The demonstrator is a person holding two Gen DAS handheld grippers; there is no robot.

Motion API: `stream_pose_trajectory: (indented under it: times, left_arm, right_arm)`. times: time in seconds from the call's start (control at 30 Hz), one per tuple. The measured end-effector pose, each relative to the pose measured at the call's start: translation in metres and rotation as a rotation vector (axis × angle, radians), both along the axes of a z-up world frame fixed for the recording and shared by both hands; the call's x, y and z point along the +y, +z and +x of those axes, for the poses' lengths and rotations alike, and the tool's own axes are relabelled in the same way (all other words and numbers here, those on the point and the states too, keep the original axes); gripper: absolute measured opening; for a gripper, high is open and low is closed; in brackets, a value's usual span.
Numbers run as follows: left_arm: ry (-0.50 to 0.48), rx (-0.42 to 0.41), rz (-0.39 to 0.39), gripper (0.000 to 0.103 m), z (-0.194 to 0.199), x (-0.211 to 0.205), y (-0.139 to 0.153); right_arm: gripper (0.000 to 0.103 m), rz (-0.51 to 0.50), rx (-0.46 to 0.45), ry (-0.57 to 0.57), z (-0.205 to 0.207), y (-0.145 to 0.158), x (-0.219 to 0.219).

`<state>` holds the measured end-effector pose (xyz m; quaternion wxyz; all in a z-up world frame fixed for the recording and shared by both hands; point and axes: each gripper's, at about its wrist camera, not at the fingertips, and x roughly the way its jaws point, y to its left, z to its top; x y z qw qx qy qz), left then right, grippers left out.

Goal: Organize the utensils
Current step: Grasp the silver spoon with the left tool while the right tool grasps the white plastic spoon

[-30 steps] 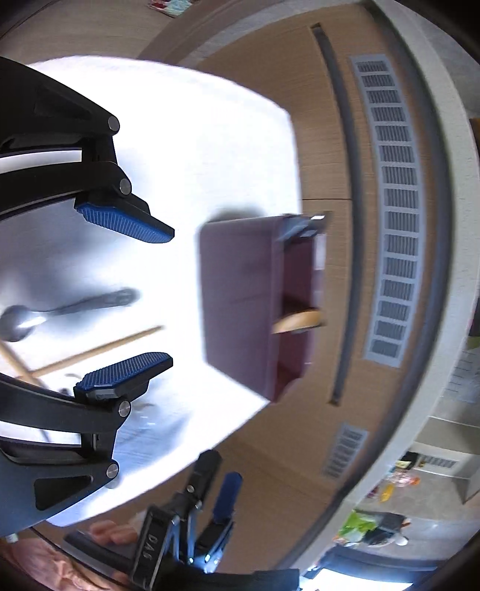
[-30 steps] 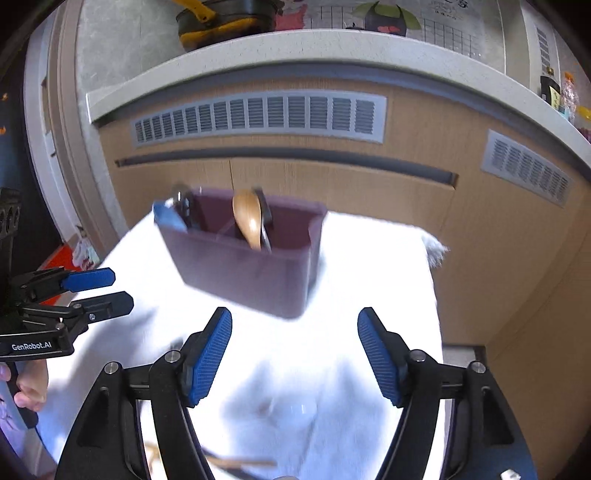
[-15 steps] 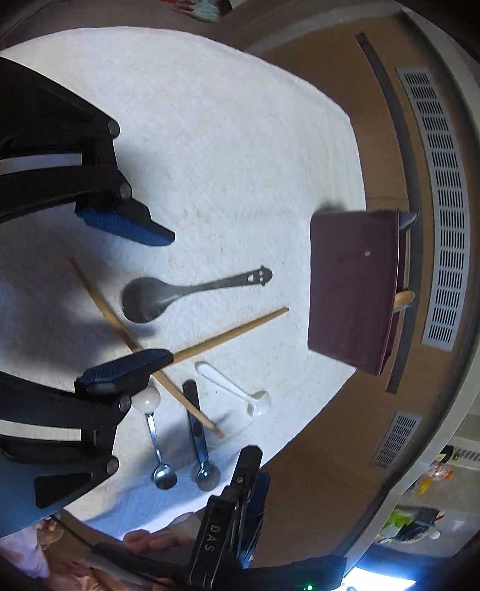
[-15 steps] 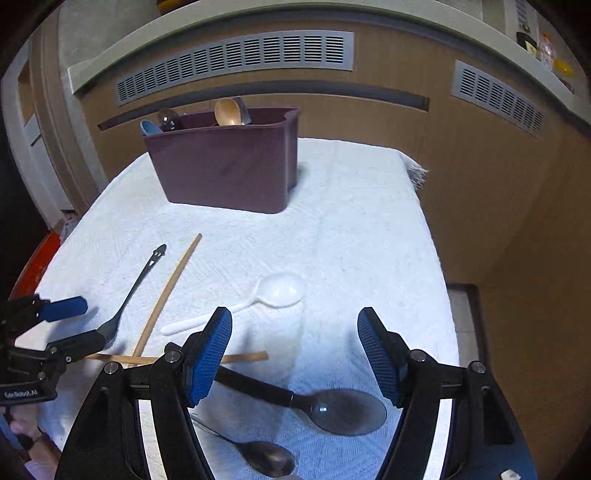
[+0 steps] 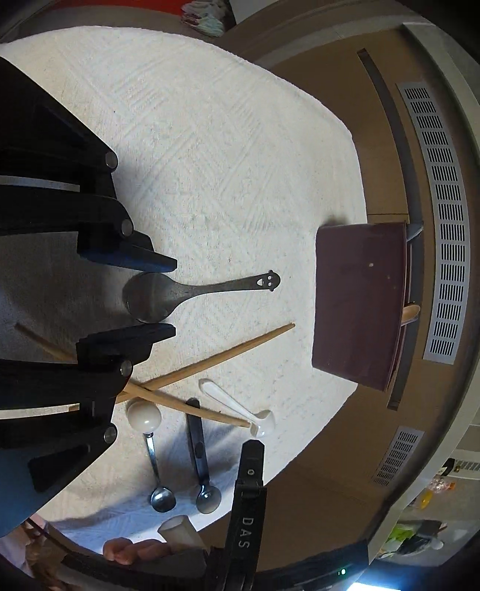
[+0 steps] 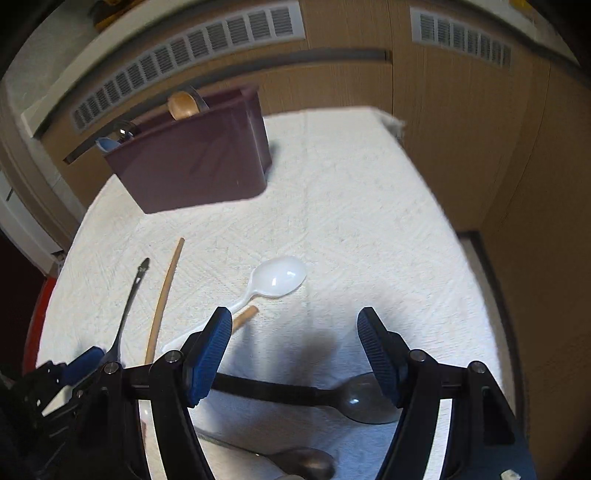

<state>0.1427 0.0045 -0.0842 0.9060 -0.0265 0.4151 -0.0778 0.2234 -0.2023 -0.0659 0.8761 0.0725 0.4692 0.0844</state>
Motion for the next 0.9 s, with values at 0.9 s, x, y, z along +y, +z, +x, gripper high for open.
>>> stream_pose_trajectory:
  times: [0.9]
  left_arm:
    - [0.04, -0.254, -0.052, 0.029, -0.005, 0.038, 0.086]
  right_arm:
    - [0.034, -0.025, -0.25, 0.29, -0.003, 0.046, 0.076]
